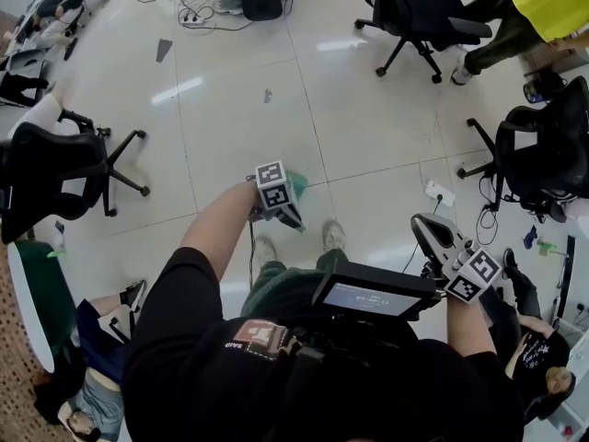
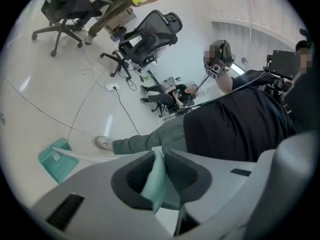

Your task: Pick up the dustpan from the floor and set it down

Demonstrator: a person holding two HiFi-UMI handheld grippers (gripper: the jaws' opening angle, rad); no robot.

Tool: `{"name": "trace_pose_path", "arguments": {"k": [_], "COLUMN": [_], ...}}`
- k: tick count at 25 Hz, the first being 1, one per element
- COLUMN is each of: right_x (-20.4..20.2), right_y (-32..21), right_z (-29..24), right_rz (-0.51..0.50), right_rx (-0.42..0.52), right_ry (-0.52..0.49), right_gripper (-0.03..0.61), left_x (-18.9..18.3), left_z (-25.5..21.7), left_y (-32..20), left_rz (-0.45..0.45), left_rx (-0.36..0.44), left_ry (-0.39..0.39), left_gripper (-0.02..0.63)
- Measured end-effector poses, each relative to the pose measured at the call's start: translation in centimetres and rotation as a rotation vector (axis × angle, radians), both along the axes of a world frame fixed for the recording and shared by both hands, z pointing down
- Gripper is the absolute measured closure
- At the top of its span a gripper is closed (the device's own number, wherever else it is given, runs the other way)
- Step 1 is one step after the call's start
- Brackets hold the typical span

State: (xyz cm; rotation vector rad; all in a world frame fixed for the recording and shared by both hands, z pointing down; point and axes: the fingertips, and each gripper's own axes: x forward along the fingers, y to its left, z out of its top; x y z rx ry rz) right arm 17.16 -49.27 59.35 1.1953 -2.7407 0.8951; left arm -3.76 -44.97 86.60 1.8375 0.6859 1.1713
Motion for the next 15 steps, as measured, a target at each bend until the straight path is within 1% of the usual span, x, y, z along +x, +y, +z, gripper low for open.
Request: {"name": "trace_pose_path", "arguments": {"k": [3,5,9,11,13,15], "right_x": [2.3,3.7,6.3,7.3,7.9,8.3], "right_y": [-0.6,-1.1,-2.0,-2.3,-2.4,-2.4], "right_z": [3.3,5.2,8.7,10.0,10.9,11.3], "right_rz": [0.012,0.023,0.041,0.049,0.054,0.060], "right_rx": [-0.037,-0.056,-0.085,-0.096,-0.106,-0.111], "right_ry": [0.000,-0.003,-0.007,-0.011,-0.015,-0.015], "right_gripper": [0.568,0.568,0.568,0.568,0.568,0.568], "left_x": [2.9,4.3,6.3,7.2,7.2,6.3], "left_z": [3.4,5.0,7.1,7.6,7.6,7.7], "left_y": [-2.5,-3.4,-4.8,-5.6,-6.0,-6.3], "left_rz": [-0.037,-0.022,0.093,0.140,0.213,0.308], "left_rx": [-0.014,-0.043,-0.097,-0.123,-0.170,-0.203], "left_ry": [0.024,0.041,0.073,0.073,0.036,-0.029], "left_gripper": [0.526,0.528,0.529,0.529,0.529,0.529]}}
